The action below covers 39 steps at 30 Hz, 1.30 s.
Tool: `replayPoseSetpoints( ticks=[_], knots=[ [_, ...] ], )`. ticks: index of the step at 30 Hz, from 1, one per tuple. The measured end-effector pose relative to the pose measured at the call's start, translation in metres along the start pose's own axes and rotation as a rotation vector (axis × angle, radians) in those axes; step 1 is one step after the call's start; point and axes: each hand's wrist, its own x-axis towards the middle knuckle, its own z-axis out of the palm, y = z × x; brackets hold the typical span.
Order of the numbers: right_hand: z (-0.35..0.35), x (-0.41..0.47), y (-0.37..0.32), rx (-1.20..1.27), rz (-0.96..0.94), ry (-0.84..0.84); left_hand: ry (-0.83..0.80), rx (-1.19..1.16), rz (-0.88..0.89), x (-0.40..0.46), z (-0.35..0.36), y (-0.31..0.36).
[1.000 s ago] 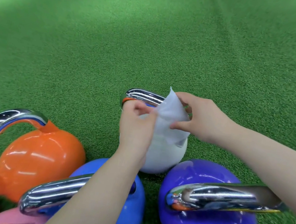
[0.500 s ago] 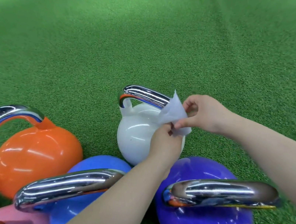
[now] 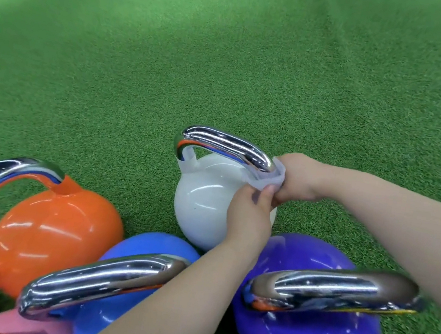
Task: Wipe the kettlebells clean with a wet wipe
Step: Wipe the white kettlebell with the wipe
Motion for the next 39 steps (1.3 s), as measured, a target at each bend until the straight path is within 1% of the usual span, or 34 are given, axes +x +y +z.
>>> replayPoseSetpoints(
  ticks=[3, 5, 7, 9, 11, 12, 14, 15, 16, 17, 18, 19, 20, 21, 22, 23, 24, 25, 26, 27, 28, 29, 30, 31, 33, 34, 37, 39],
  knots=[
    [-0.015, -0.007, 0.0, 0.096, 0.057, 0.079, 0.073, -0.036, -0.013, 0.002, -0.001, 0.018],
    [-0.024, -0.012, -0.003, 0.15, 0.072, 0.163, 0.092, -0.068, -0.061, 0.005, -0.004, 0.033],
    [-0.029, -0.014, -0.01, 0.208, 0.043, 0.242, 0.106, -0.1, -0.136, 0.012, -0.009, 0.043],
    [-0.032, -0.013, -0.021, 0.243, 0.021, 0.309, 0.079, -0.275, -0.274, 0.022, -0.017, 0.052],
    [-0.029, -0.009, -0.036, 0.212, 0.023, 0.358, 0.041, -0.498, -0.433, 0.031, -0.029, 0.063],
    [-0.025, -0.006, -0.043, 0.218, 0.022, 0.376, 0.029, -0.559, -0.483, 0.034, -0.035, 0.066],
    [-0.017, 0.002, -0.052, 0.239, 0.019, 0.38, 0.021, -0.612, -0.515, 0.041, -0.045, 0.067],
    [-0.014, 0.006, -0.054, 0.211, 0.009, 0.381, 0.018, -0.617, -0.511, 0.041, -0.05, 0.067],
    [-0.012, 0.008, -0.054, 0.17, 0.001, 0.376, 0.022, -0.594, -0.493, 0.04, -0.054, 0.065],
    [-0.011, 0.01, -0.052, 0.136, -0.002, 0.362, 0.063, -0.532, -0.462, 0.038, -0.057, 0.061],
    [-0.012, 0.009, -0.05, 0.11, -0.001, 0.342, 0.158, -0.431, -0.416, 0.035, -0.06, 0.055],
    [-0.013, 0.008, -0.049, 0.098, 0.003, 0.32, 0.297, -0.277, -0.329, 0.031, -0.065, 0.047],
    [-0.013, 0.006, -0.048, 0.098, 0.007, 0.298, 0.433, -0.11, -0.176, 0.027, -0.07, 0.042],
    [-0.014, 0.005, -0.047, 0.105, 0.005, 0.282, 0.52, 0.019, 0.057, 0.02, -0.076, 0.042],
    [-0.015, 0.004, -0.047, 0.119, -0.005, 0.273, 0.534, 0.113, 0.341, 0.016, -0.08, 0.043],
    [-0.016, 0.005, -0.048, 0.141, -0.018, 0.261, 0.457, 0.227, 0.598, 0.018, -0.083, 0.044],
    [-0.017, 0.005, -0.049, 0.167, -0.033, 0.247, 0.308, 0.37, 0.79, 0.023, -0.086, 0.047],
    [-0.019, 0.005, -0.049, 0.184, -0.045, 0.23, 0.126, 0.544, 0.897, 0.029, -0.087, 0.051],
    [-0.021, 0.005, -0.048, 0.186, -0.047, 0.207, -0.068, 0.727, 0.924, 0.036, -0.087, 0.055],
    [-0.023, 0.004, -0.045, 0.183, -0.035, 0.177, -0.226, 0.889, 0.899, 0.044, -0.087, 0.058],
    [-0.025, 0.001, -0.041, 0.197, -0.006, 0.135, -0.329, 1.022, 0.886, 0.053, -0.086, 0.059],
    [-0.027, -0.002, -0.034, 0.225, 0.024, 0.08, -0.385, 1.136, 0.905, 0.061, -0.085, 0.059],
    [-0.027, -0.004, -0.026, 0.242, 0.05, 0.008, -0.405, 1.25, 0.936, 0.066, -0.082, 0.061],
    [-0.026, -0.006, -0.018, 0.24, 0.066, -0.068, -0.387, 1.369, 0.966, 0.067, -0.078, 0.063],
    [-0.02, -0.006, -0.002, 0.215, 0.101, -0.174, -0.27, 1.539, 1.087, 0.067, -0.07, 0.062],
    [-0.017, -0.006, 0.003, 0.209, 0.121, -0.197, -0.184, 1.552, 1.182, 0.067, -0.066, 0.058],
    [-0.009, -0.002, 0.008, 0.189, 0.159, -0.201, -0.007, 1.493, 1.324, 0.066, -0.058, 0.049],
    [-0.006, 0.002, 0.009, 0.156, 0.169, -0.176, 0.062, 1.406, 1.378, 0.071, -0.057, 0.041]
  ],
)
